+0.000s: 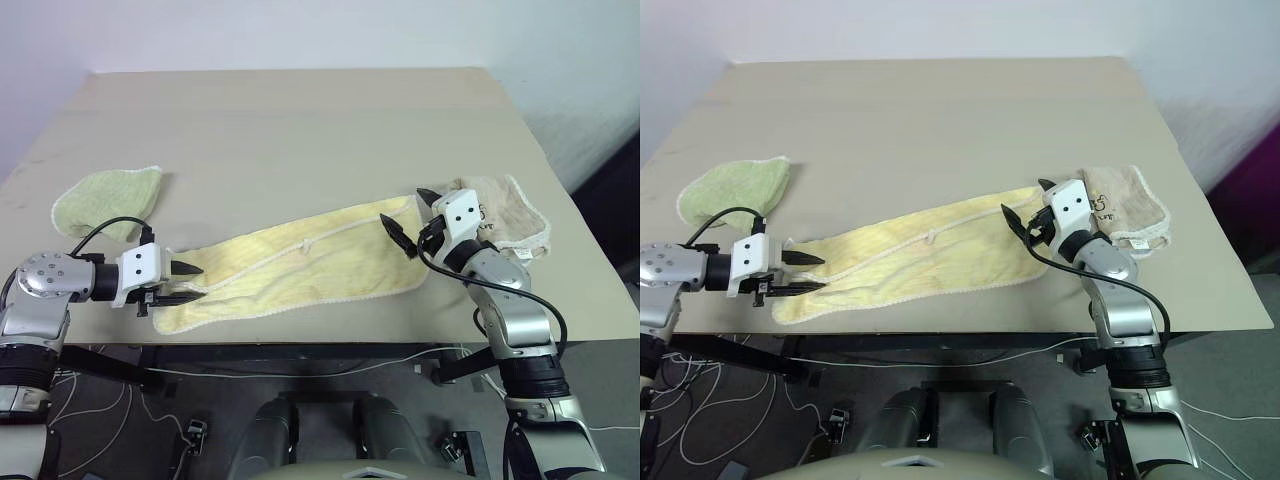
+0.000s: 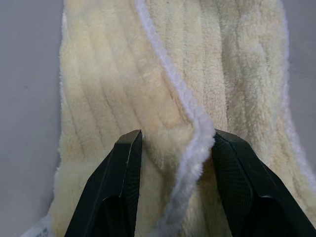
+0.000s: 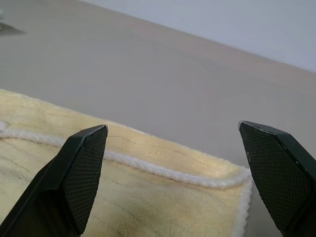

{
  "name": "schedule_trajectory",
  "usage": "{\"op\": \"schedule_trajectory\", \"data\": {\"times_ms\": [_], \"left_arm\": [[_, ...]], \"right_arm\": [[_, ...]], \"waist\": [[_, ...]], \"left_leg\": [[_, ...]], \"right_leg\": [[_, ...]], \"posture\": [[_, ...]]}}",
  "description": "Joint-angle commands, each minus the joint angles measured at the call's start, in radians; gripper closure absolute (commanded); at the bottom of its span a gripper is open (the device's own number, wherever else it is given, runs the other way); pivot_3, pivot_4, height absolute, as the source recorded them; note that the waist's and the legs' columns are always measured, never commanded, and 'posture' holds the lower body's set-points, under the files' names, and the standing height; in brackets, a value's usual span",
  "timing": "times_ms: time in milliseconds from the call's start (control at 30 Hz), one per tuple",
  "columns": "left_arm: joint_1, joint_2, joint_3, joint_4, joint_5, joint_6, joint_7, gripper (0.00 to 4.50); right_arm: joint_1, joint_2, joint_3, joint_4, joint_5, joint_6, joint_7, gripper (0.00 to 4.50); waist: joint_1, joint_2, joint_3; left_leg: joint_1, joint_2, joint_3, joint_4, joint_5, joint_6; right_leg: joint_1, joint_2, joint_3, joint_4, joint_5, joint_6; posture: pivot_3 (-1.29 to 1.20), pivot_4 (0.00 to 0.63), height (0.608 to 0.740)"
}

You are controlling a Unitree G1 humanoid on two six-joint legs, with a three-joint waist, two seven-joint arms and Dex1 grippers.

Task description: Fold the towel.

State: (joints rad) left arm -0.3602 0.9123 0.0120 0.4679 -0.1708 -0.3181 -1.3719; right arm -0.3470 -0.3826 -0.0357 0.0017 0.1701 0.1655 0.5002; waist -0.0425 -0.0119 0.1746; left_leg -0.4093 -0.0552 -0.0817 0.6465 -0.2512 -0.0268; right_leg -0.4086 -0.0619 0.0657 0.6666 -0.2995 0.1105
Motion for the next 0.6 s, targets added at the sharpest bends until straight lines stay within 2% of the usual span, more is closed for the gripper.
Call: {"op": "schedule_trajectory", "data": {"times_ms": [33,167,333,467,600], "left_arm": [[-0.031,0.003,0.015,0.009,-0.011,-0.019,0.0,3.14],[-0.044,0.007,0.023,0.008,-0.031,-0.007,-0.015,4.46],[-0.035,0.022,0.042,-0.006,-0.057,0.008,-0.032,4.46],[-0.019,0.045,0.054,-0.008,-0.054,0.008,-0.021,4.46],[0.023,0.046,0.068,-0.061,-0.082,0.028,-0.022,4.46]], "right_arm": [[0.001,0.003,-0.007,-0.045,0.003,-0.013,-0.006,0.0],[0.001,0.0,-0.008,-0.047,0.001,-0.013,-0.007,0.0],[-0.016,-0.047,-0.001,-0.038,-0.035,-0.036,0.014,0.0],[-0.057,-0.175,0.044,0.018,-0.129,-0.112,0.091,0.0],[-0.162,-0.305,0.1,0.181,-0.233,-0.24,0.161,0.0]], "waist": [[0.001,0.0,0.0],[0.001,0.0,0.0],[0.0,0.0,0.0],[0.0,0.0,0.0],[-0.002,0.0,0.0]], "left_leg": [[0.0,0.0,0.0,0.0,0.0,0.0],[0.0,0.0,0.0,0.0,0.0,0.0],[0.0,0.0,0.0,0.0,0.0,0.0],[0.0,0.0,0.0,0.0,0.0,0.0],[0.0,0.0,0.001,0.0,0.0,0.0]], "right_leg": [[0.0,0.0,0.0,0.0,0.0,0.0],[0.0,0.0,0.0,0.0,0.0,0.0],[0.0,0.0,0.0,0.0,0.0,0.0],[0.0,0.001,0.0,0.0,0.0,0.0],[0.0,0.001,0.0,0.0,0.0,0.0]], "posture": [[0.0,0.15,0.74],[0.0,0.15,0.74],[0.0,0.15,0.74],[0.0,0.15,0.74],[0.0,0.15,0.74]]}}
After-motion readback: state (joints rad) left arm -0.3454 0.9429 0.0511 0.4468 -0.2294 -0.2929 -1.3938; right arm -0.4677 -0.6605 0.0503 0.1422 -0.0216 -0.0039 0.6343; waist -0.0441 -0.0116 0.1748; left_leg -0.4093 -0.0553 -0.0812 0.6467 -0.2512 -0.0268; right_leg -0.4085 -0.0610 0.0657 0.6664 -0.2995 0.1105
